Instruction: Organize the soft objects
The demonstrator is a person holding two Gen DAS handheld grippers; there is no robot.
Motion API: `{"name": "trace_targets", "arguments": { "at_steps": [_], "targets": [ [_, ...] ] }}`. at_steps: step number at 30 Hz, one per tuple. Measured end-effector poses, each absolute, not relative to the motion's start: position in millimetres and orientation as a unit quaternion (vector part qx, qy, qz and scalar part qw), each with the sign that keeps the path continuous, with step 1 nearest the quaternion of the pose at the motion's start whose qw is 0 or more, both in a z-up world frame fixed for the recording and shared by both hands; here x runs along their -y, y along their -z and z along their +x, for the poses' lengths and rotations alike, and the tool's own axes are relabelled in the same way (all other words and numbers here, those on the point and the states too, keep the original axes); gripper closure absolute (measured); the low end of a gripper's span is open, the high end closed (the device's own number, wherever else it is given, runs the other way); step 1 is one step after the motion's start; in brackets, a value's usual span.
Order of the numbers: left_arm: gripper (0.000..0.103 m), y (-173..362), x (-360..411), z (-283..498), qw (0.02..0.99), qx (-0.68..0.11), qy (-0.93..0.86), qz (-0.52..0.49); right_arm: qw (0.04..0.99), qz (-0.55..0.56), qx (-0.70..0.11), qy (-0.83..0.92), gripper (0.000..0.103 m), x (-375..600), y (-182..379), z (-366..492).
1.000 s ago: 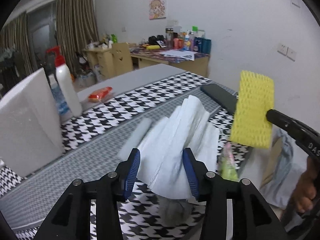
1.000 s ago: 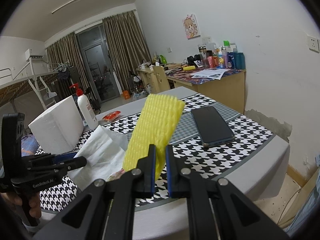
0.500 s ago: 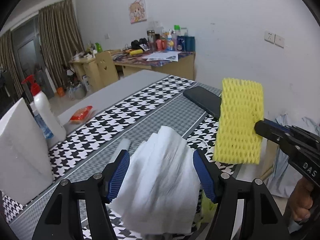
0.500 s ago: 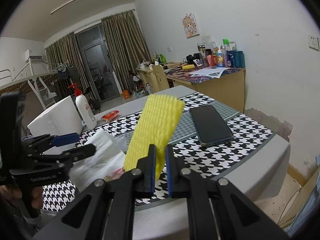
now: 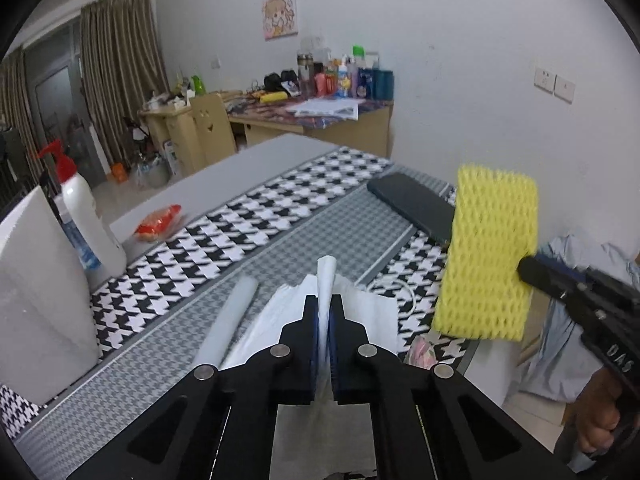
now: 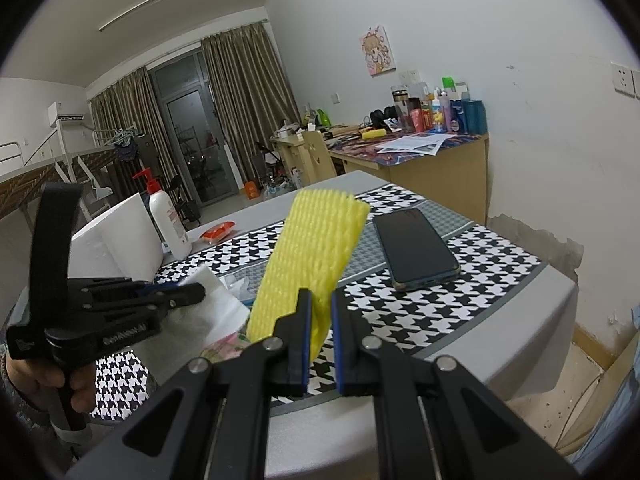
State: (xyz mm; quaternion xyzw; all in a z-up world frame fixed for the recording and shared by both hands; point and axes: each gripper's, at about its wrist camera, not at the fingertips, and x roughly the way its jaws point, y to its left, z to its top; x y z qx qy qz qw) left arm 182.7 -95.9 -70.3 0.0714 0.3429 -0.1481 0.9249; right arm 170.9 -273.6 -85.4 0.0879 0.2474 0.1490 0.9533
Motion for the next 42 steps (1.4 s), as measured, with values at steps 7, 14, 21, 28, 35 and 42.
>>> {"name": "trace_targets", "arguments": {
  "at_steps": [7, 14, 21, 28, 35, 42],
  "targets": [
    [0.099, 35.1, 69.8, 165.2, 0.946, -0.294, 0.133, 0.035, 0.955, 0.075, -0.243, -0.155, 0.091, 264.7, 77.7, 168.5],
    [0.099, 10.0, 53.3, 141.3, 0.963, -0.245, 0.101, 0.045, 0.958, 0.057, -0.23, -0.161, 0.091, 249.3, 66.2, 164.8],
    [0.098, 5.7, 35.5, 122.3, 0.969, -0.234, 0.076, 0.033, 0.96, 0.039, -0.216, -0.176, 0.091, 232.9, 54.2, 157.3],
    [0.098, -0.7, 18.4, 107.9, 0.973, -0.223, 0.062, 0.019, 0.959, 0.03, -0.211, -0.186, 0.091, 220.1, 47.0, 154.3],
    [0.098, -1.6, 4.8, 99.4, 0.974, -0.221, 0.049, 0.015, 0.958, 0.017, -0.202, -0.201, 0.091, 203.2, 40.4, 149.1],
    [0.098, -4.9, -9.1, 92.4, 0.975, -0.22, 0.026, 0.006, 0.954, 0.0, -0.2, -0.223, 0.091, 178.5, 31.9, 154.1]
  ]
}}
